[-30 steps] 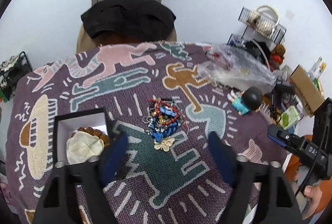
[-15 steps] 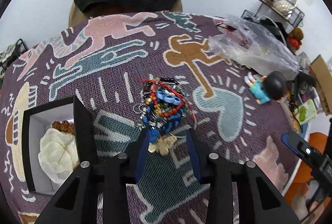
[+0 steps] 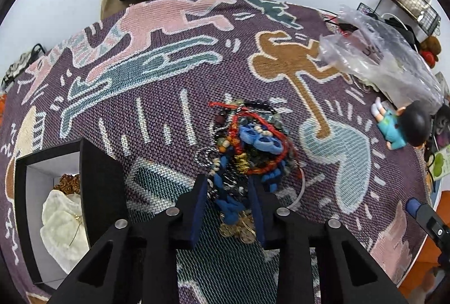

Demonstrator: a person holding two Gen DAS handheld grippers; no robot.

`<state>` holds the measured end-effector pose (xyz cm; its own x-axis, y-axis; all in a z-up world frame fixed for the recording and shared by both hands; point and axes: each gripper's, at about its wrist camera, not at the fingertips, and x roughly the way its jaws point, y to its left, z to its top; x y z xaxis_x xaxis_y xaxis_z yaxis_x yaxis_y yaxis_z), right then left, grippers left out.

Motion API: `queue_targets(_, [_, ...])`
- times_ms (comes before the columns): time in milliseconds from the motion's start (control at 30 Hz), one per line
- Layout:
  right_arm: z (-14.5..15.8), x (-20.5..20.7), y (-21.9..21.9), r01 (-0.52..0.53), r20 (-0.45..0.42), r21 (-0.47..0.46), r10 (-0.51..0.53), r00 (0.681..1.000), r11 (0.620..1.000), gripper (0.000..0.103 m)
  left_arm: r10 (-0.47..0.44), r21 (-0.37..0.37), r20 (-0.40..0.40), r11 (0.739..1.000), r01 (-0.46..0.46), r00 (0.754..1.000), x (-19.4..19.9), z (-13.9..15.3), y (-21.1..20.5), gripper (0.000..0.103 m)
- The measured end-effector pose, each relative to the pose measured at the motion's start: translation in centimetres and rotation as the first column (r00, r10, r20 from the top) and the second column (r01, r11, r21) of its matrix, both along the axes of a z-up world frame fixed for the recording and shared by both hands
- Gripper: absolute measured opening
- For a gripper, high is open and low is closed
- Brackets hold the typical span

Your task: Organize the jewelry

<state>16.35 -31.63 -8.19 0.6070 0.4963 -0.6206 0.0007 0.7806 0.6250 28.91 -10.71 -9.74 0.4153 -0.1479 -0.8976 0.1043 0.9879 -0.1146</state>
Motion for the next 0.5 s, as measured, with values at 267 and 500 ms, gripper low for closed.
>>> queue_targets(267, [0.2,1.3,1.8,-0.042,-0.005,0.006,0.042,0.999,0.999,0.040,-0.008,-0.047,0.032,0.999,0.010,0.999,0.2,1.0,0.6,0.005])
queue_targets(500, [0.1,3.0,3.4,-0.075,-0.025,0.012,0.075,0.997,0.997,0.039,-0.023,-0.114,0.092,0.993,0.034,0.995,-0.9,4.3,1.3,0.004])
